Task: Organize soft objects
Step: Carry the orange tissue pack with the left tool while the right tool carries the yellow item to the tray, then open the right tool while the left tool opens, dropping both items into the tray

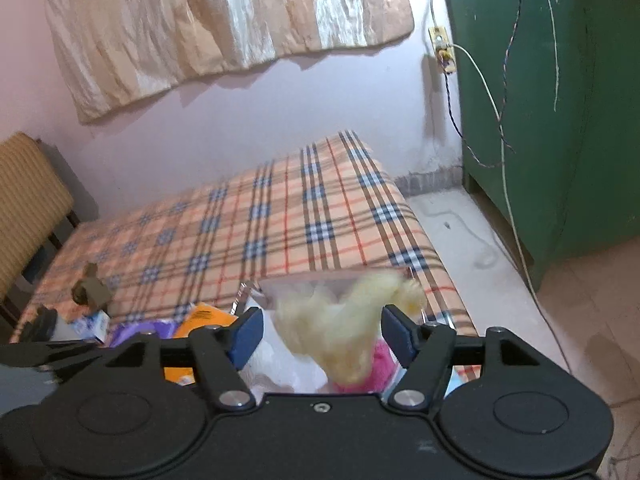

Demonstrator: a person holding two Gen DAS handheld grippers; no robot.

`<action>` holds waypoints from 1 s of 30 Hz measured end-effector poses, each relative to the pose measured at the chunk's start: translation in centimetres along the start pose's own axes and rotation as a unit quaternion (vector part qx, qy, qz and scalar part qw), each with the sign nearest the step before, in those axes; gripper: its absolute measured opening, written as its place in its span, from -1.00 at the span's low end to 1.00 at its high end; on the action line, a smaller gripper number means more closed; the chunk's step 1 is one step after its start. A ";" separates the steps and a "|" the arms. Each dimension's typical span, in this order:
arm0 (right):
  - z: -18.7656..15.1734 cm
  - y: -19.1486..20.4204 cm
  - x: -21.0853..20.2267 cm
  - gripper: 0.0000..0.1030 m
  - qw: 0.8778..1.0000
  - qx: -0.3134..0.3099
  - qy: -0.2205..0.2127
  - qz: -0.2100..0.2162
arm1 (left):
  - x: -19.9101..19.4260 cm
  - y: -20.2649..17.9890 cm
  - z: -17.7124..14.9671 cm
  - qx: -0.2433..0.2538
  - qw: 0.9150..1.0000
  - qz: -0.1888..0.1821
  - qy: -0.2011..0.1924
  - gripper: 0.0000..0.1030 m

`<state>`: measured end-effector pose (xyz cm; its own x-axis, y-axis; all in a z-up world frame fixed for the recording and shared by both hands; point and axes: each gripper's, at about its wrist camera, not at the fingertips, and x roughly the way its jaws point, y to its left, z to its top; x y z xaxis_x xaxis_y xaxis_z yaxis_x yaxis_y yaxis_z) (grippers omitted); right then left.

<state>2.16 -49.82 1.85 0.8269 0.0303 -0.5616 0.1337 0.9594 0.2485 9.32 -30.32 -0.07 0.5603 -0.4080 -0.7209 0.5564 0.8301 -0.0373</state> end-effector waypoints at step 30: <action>-2.7 5.0 -5.0 0.74 0.998 0.052 -0.025 -0.040 | -6.7 3.9 -0.9 -0.049 0.996 0.065 -0.039 0.82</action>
<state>-2.77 -44.42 3.78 0.8366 -0.0619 -0.5443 0.2549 0.9235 0.2868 7.22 -24.01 3.99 0.6722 -0.3198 -0.6677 0.4154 0.9095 -0.0173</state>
